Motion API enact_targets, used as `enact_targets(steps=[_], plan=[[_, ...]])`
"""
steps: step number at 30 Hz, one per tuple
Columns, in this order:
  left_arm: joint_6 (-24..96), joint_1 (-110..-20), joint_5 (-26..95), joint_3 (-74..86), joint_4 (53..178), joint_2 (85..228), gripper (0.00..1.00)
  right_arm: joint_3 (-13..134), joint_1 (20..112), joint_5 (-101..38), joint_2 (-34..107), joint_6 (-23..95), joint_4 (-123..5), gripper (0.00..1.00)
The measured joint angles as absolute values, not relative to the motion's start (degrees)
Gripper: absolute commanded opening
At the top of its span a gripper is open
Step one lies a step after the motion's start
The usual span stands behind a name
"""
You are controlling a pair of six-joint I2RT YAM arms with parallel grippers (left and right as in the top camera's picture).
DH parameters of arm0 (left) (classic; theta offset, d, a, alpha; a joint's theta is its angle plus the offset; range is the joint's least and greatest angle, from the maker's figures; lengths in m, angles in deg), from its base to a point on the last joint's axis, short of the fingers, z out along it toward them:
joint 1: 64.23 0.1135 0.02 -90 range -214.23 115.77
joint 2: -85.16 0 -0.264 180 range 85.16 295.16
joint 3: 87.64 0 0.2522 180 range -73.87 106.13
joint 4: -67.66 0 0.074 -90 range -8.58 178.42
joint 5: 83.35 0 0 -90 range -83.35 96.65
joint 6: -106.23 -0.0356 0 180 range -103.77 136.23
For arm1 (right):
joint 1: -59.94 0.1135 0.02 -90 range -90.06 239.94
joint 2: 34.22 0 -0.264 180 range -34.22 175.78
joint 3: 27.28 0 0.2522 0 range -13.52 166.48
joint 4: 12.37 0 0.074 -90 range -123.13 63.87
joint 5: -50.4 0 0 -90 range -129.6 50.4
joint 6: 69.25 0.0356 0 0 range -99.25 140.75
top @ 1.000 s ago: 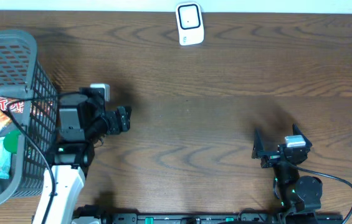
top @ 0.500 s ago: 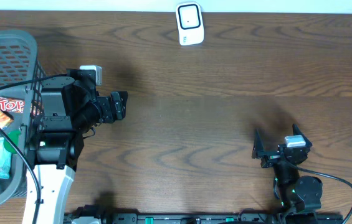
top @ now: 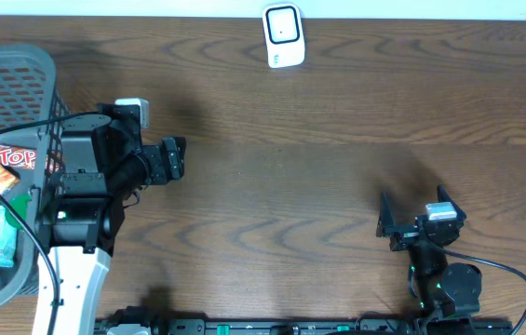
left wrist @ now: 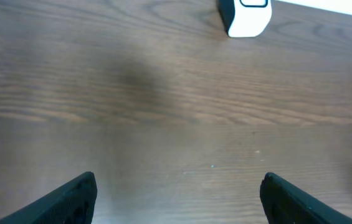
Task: Scan the item barcode
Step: 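Move the left gripper over the basket toward the green-capped container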
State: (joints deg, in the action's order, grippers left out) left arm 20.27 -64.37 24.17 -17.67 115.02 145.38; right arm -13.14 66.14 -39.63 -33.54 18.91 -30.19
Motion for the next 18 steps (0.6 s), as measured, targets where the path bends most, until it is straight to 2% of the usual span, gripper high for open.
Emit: enact_targets(steps=[8, 18], plan=[[20.3, -64.4, 16.7, -9.3, 122.5, 145.4, 0.84, -13.1, 66.1, -39.6, -33.5, 18.9, -30.2, 0.99], [20.3, -64.3, 10.3, -8.8, 124.9, 145.1, 0.84, -13.1, 66.1, -39.6, -33.5, 18.9, -30.2, 0.99]])
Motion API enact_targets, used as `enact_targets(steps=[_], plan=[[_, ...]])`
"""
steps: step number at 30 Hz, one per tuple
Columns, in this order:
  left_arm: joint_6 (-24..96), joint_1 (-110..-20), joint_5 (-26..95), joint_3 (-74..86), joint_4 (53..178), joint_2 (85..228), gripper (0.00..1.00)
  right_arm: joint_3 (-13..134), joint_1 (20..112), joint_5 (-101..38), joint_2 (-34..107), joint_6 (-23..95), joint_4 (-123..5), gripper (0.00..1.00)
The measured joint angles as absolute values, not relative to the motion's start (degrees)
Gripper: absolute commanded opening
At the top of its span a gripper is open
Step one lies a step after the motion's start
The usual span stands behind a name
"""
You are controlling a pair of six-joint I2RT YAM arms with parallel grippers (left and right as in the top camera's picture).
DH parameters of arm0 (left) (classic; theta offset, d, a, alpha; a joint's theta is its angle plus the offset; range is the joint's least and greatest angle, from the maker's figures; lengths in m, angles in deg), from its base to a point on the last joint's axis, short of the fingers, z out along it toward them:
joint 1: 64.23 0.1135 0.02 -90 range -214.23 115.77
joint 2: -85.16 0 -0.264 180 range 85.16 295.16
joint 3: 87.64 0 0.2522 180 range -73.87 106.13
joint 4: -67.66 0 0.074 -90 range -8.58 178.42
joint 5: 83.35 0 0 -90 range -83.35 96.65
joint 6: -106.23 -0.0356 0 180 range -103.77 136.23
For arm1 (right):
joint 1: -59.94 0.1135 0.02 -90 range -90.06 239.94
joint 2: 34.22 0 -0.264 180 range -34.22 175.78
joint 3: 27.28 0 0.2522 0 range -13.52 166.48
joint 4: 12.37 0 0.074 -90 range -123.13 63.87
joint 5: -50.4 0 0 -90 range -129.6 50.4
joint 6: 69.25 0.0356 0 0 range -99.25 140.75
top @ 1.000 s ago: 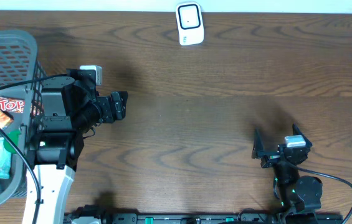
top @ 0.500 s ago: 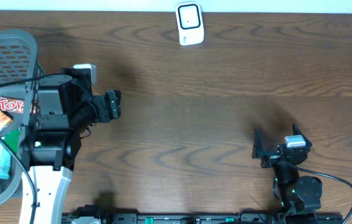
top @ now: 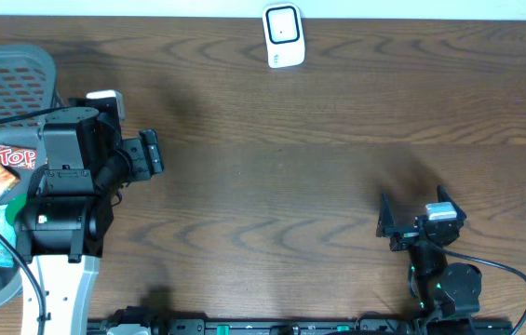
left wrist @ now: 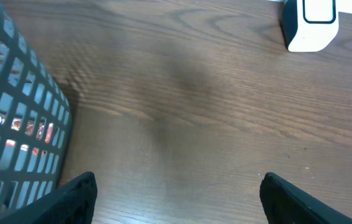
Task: Scan the item barcode
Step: 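Move the left gripper over the basket toward the green-capped container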
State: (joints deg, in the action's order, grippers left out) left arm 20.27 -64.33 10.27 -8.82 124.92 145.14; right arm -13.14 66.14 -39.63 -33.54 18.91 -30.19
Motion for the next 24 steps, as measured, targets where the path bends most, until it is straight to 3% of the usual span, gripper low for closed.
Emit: enact_targets(steps=[12, 17, 24], plan=[[26.6, -50.8, 9.8, 0.3, 125.1, 144.1, 0.84, -13.1, 66.1, -39.6, -33.5, 18.9, -30.2, 0.99], [28.5, -46.9, 9.9, 8.2, 131.0, 145.7, 0.84, -13.1, 66.1, -39.6, -33.5, 18.9, -30.2, 0.99], [36.2, -33.5, 9.1, 10.9, 138.4, 150.8, 0.84, -13.1, 66.1, -39.6, -33.5, 18.9, -30.2, 0.99]])
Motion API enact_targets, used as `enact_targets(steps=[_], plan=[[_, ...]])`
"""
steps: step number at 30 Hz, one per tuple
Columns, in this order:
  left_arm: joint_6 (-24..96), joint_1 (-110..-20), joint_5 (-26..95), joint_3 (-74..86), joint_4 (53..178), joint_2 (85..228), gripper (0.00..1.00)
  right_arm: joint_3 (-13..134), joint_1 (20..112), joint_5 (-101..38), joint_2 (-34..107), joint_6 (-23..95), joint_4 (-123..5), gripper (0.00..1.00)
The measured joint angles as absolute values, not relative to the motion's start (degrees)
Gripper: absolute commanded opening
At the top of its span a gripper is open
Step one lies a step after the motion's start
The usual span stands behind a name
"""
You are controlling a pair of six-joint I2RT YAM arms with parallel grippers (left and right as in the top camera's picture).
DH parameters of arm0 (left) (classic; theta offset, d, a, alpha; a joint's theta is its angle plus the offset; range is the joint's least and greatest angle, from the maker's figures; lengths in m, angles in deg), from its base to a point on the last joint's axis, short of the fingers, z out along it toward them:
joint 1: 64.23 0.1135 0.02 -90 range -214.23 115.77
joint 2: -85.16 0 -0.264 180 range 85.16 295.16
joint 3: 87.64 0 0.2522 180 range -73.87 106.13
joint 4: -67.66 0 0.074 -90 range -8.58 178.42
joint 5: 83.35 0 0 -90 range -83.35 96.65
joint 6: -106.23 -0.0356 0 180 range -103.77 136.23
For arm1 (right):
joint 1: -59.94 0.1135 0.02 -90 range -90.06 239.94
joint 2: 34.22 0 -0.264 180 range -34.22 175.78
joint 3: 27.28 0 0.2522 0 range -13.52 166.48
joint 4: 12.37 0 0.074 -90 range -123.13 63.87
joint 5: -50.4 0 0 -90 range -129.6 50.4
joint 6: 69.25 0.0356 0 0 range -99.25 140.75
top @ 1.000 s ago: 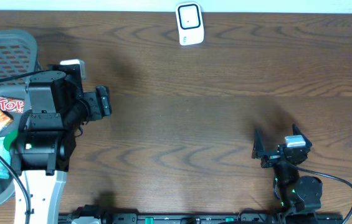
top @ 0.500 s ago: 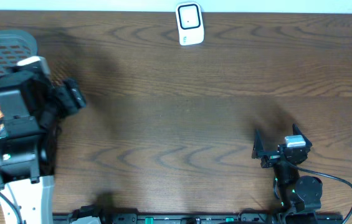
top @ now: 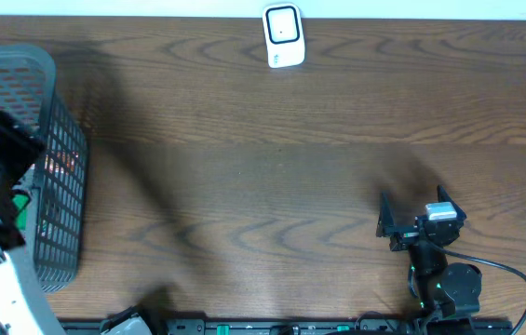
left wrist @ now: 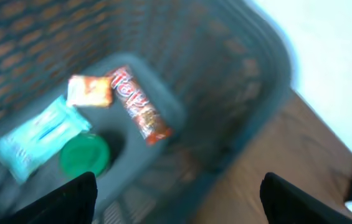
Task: Scan the item barcode
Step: 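Move the left gripper over the basket toward the green-capped container, then lower the left gripper into the basket and grasp the green-capped container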
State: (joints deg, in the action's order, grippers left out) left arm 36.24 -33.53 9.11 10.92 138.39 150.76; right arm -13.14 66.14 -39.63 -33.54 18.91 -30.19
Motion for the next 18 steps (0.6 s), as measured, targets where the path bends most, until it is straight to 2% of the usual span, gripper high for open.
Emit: enact_targets(steps=[8, 18], plan=[[45.8, -24.2, 9.0, 10.9, 142.8, 156.0, 0.84, -13.1, 66.1, -39.6, -33.5, 18.9, -30.2, 0.99], [48.2, -23.4, 9.1, 10.9, 148.7, 166.7, 0.84, -13.1, 66.1, -39.6, -33.5, 18.9, -30.2, 0.99]])
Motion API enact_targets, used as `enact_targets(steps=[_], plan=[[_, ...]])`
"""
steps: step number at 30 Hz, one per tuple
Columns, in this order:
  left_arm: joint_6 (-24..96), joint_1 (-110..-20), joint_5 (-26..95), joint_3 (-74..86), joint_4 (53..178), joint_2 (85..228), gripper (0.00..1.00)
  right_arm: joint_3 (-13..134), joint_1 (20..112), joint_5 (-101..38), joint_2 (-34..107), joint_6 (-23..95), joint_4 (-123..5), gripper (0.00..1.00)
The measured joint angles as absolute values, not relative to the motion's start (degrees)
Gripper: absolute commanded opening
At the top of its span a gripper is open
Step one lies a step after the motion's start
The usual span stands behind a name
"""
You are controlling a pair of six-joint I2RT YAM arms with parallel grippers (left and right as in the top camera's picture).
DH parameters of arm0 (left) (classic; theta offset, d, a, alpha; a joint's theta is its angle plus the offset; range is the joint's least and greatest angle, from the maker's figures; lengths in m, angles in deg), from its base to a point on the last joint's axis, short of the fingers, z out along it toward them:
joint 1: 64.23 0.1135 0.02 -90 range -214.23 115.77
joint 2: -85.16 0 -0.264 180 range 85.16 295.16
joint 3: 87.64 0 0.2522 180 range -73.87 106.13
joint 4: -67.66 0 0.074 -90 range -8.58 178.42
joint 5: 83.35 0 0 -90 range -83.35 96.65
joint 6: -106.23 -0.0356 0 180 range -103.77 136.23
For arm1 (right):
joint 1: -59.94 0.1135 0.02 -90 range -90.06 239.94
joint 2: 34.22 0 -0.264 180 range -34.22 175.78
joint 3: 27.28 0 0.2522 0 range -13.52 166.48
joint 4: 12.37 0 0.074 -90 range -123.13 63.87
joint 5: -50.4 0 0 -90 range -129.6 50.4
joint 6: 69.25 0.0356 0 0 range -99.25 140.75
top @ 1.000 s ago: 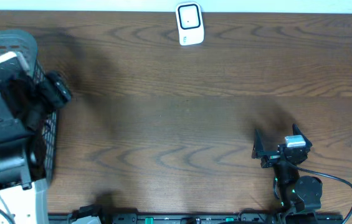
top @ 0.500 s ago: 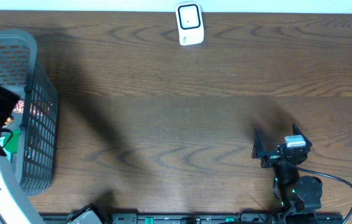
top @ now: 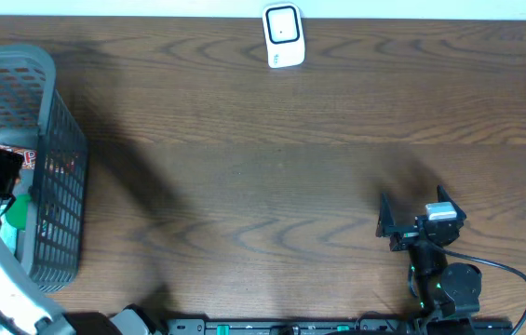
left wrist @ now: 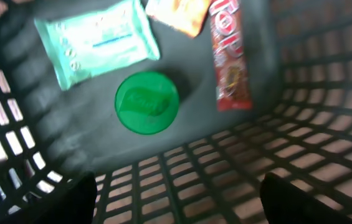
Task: Scan the item barcode
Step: 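Lower the left gripper into the basket and grasp the green-capped container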
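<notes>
My left gripper (left wrist: pixel 174 208) hangs open inside the top of a grey mesh basket (top: pixel 60 172) at the table's left edge, nothing between its fingers (left wrist: pixel 70 199). On the basket floor below it lie a round green lid or tub (left wrist: pixel 146 102), a teal wipes pack (left wrist: pixel 96 42), an orange packet (left wrist: pixel 179 12) and a red snack bar (left wrist: pixel 230 59). The white barcode scanner (top: pixel 283 35) stands at the far edge of the table. My right gripper (top: pixel 389 225) rests open near the front right, holding nothing.
The basket's mesh wall (left wrist: pixel 325 93) rises close around the left gripper on the near and right sides. The brown wooden table (top: pixel 272 177) stretches between basket and scanner. A black cable (top: pixel 495 265) loops by the right arm's base.
My left gripper has gone from high above the basket to down within its rim, looking straight at the items on the floor. It stays open. The right arm has not moved.
My left gripper was open over the bare table, right of the basket, facing the scanner. Then it was closer to the basket's wall, then high above the basket, and now it is lowered into it. The right arm stayed still throughout.
</notes>
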State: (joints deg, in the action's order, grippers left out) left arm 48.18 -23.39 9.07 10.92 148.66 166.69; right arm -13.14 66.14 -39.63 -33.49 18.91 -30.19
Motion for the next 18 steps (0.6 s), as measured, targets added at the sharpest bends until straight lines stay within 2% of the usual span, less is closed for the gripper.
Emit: enact_targets(steps=[6, 18], plan=[[48.2, -23.4, 9.1, 10.9, 150.8, 171.7, 0.84, -13.1, 66.1, -39.6, -33.5, 18.9, -30.2, 0.99], [54.1, -23.4, 5.5, 8.1, 150.2, 172.1, 0.84, -13.1, 66.1, -39.6, -33.5, 18.9, -30.2, 0.99]])
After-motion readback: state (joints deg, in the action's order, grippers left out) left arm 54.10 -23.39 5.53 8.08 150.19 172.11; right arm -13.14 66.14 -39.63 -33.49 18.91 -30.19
